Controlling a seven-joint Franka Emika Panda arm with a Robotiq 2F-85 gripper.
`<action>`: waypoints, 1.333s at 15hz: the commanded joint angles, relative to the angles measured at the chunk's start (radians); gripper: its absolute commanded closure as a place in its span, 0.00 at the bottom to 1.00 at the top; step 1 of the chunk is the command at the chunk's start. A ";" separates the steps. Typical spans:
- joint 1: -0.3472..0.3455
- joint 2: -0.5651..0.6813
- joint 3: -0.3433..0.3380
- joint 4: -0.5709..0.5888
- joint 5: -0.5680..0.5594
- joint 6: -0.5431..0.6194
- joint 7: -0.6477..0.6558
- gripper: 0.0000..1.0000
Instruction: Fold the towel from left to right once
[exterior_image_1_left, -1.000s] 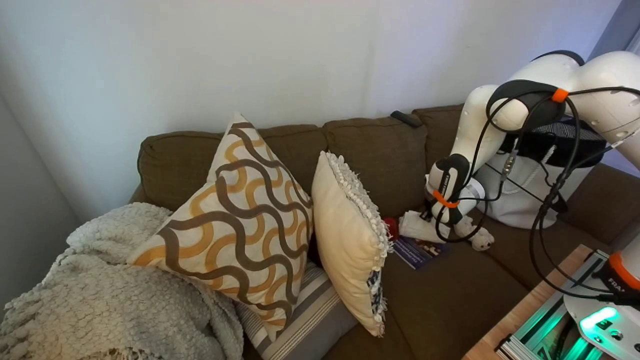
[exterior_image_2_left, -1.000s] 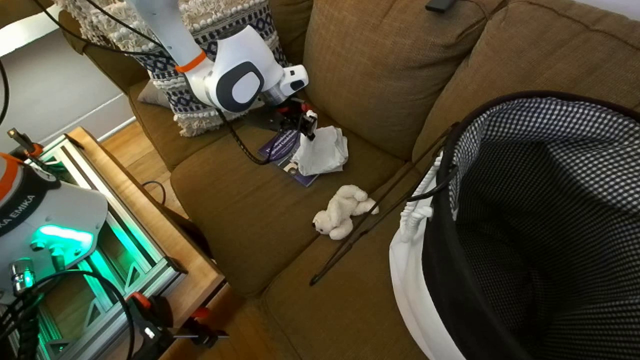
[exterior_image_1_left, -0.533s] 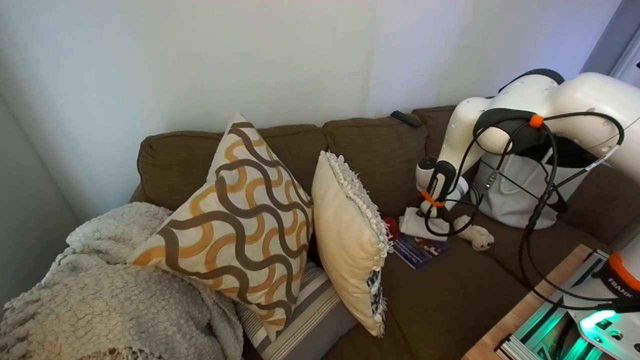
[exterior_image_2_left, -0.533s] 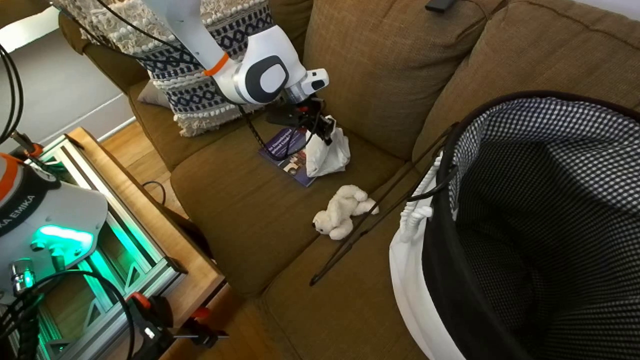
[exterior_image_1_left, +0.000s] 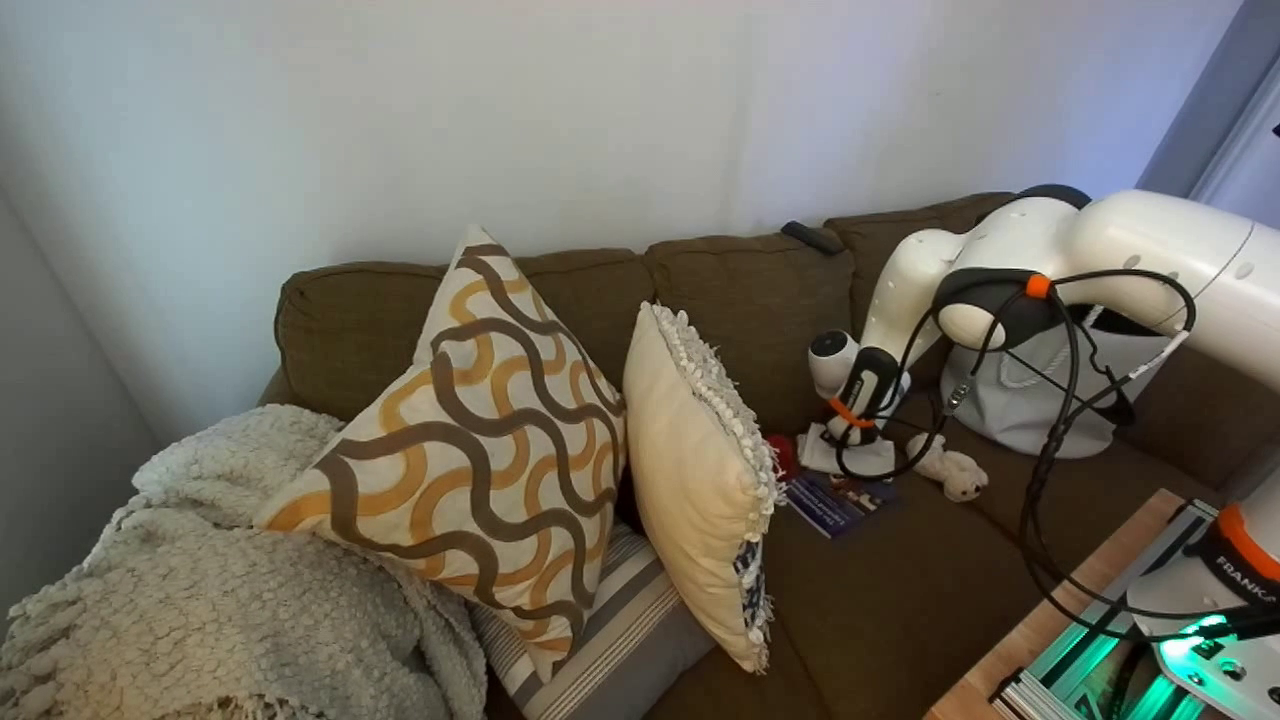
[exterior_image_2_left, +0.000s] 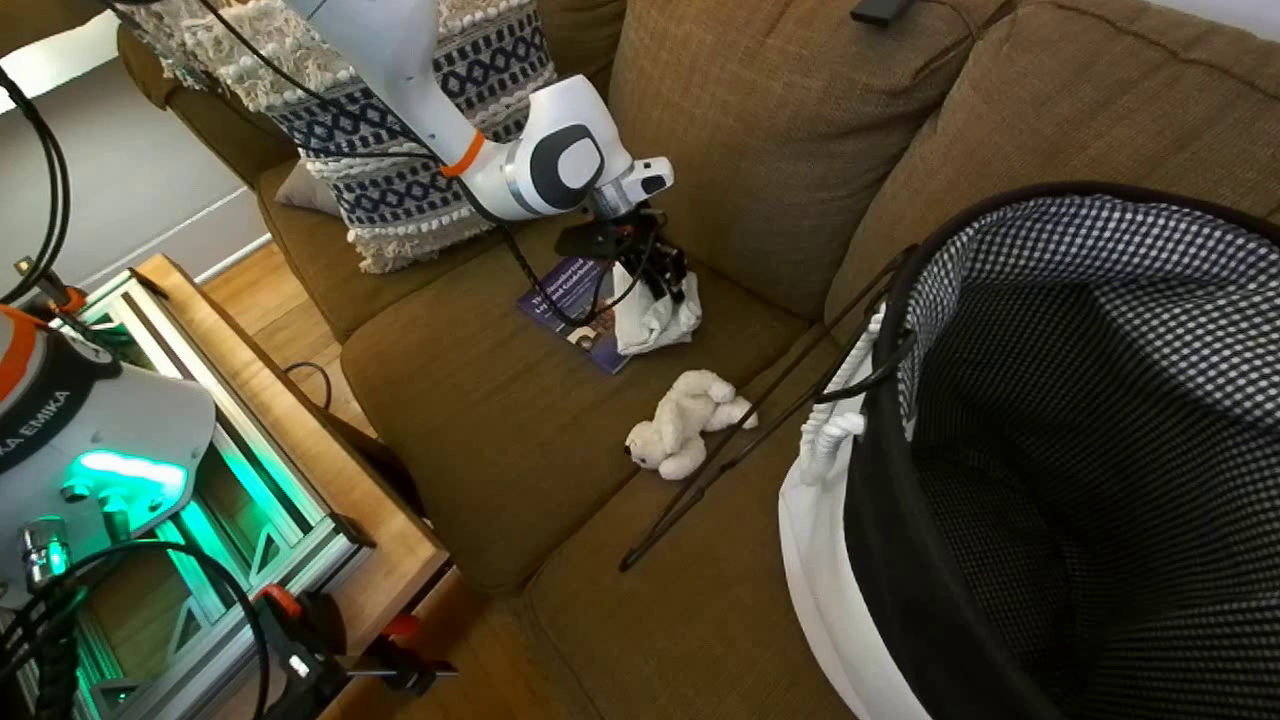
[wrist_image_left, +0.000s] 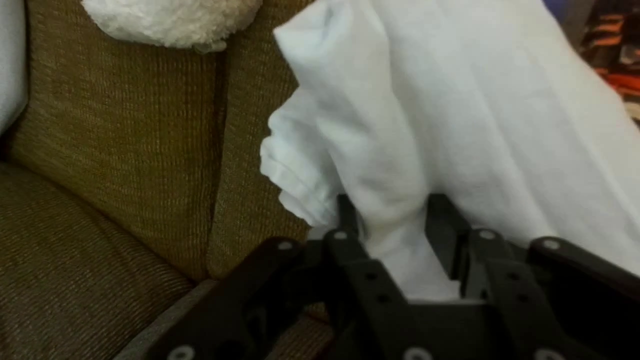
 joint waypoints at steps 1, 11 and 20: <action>0.007 0.070 -0.032 0.072 -0.019 0.010 0.105 0.24; -0.021 -0.224 0.053 -0.310 0.003 0.014 0.112 0.00; -0.139 -0.393 0.165 -0.572 0.137 0.332 0.080 0.00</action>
